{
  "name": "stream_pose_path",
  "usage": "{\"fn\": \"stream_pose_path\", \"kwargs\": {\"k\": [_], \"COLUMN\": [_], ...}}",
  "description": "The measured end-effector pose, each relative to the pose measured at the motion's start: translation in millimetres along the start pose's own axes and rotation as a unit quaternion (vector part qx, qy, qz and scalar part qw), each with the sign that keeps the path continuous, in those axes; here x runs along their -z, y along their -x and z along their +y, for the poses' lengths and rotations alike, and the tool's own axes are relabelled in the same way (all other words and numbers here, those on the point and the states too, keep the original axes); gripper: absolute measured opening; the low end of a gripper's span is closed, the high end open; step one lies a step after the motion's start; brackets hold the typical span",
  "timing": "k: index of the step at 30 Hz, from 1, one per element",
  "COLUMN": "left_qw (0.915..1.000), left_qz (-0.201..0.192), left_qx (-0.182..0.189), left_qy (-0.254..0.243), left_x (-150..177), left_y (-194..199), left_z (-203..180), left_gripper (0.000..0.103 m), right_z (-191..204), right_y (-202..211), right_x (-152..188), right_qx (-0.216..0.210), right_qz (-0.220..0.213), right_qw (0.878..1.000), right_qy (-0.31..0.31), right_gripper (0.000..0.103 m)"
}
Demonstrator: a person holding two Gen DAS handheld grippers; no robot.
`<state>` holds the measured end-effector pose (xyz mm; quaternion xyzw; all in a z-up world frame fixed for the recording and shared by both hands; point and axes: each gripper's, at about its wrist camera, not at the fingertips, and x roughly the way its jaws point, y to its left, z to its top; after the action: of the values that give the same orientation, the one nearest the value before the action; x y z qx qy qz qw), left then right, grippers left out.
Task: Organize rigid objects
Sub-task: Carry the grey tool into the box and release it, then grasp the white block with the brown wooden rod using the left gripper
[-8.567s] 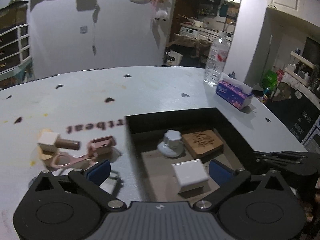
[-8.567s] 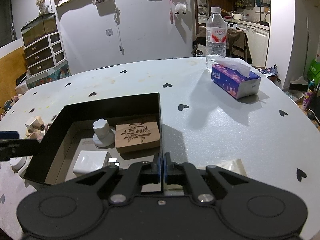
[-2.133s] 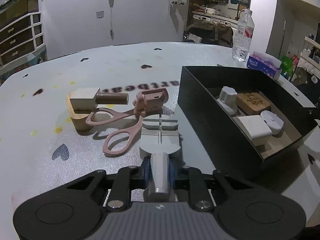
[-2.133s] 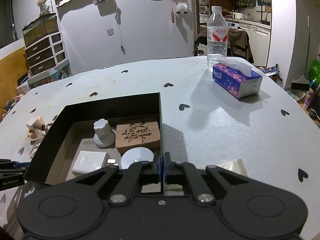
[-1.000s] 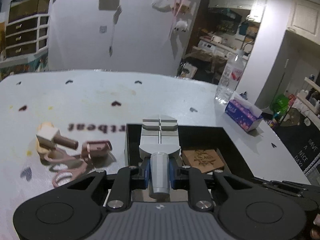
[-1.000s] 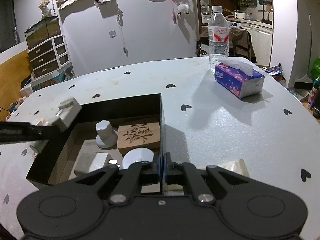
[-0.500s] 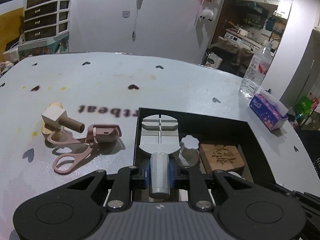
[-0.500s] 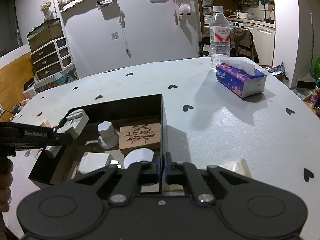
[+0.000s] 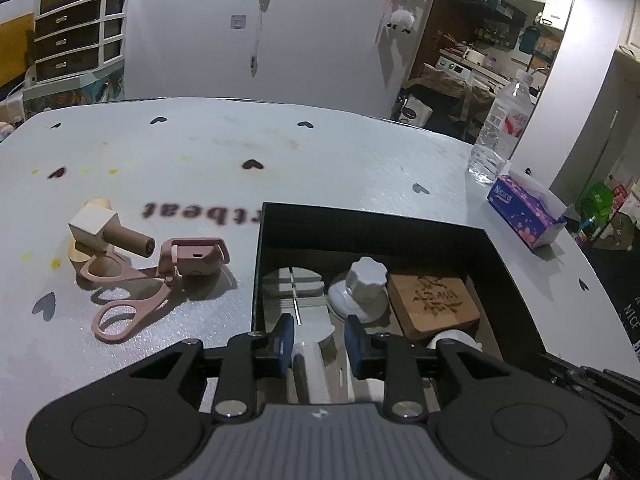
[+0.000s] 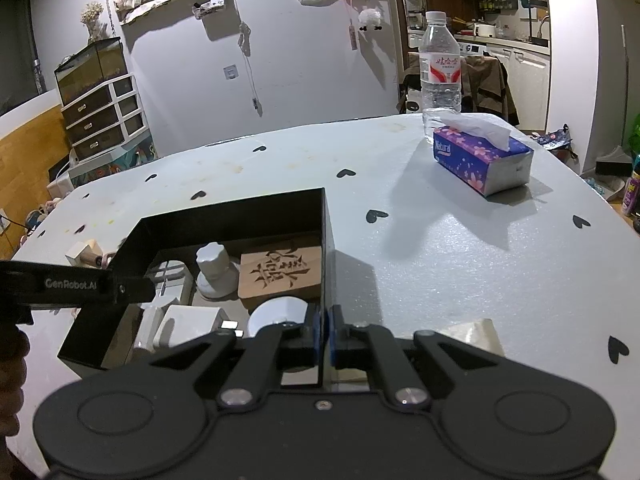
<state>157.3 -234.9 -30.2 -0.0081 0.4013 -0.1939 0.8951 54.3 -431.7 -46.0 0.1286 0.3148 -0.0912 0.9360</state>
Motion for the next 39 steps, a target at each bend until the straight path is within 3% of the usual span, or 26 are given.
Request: {"fn": "stream_pose_path", "kwargs": {"k": [3,7,12,18,20,28,39], "left_qw": [0.9999,0.9996,0.9992,0.9968,0.9970,0.9974,0.9971], "left_qz": [0.003,-0.003,-0.006,-0.011,-0.015,-0.039,-0.073], "left_qx": [0.008,0.011,0.030,0.056,0.046,0.035,-0.017], "left_qy": [-0.008,-0.025,-0.028,-0.056,-0.061,-0.049,-0.014], "left_x": [1,2,2,7,8,8,14], "left_y": [3,11,17,30,34,48,48], "left_z": [-2,-6,-4,-10,-11,5,50], "left_gripper": [0.038,0.057,0.067,0.091,0.099,0.103,0.103], "right_z": [0,0,0,0,1,4,4], "right_y": [0,0,0,-1,-1,-1,-1], "right_x": [0,0,0,0,0,-1,-1], "right_qx": [0.000,0.000,0.000,0.004,0.005,0.009,0.010], "right_qz": [0.000,0.000,0.000,0.002,0.002,0.003,0.003], "right_qw": [1.000,1.000,1.000,1.000,1.000,1.000,1.000], "right_qy": [0.000,-0.001,-0.001,0.000,0.001,0.002,0.003], "right_gripper": [0.005,0.005,0.005,0.005,0.005,0.005,0.005]}}
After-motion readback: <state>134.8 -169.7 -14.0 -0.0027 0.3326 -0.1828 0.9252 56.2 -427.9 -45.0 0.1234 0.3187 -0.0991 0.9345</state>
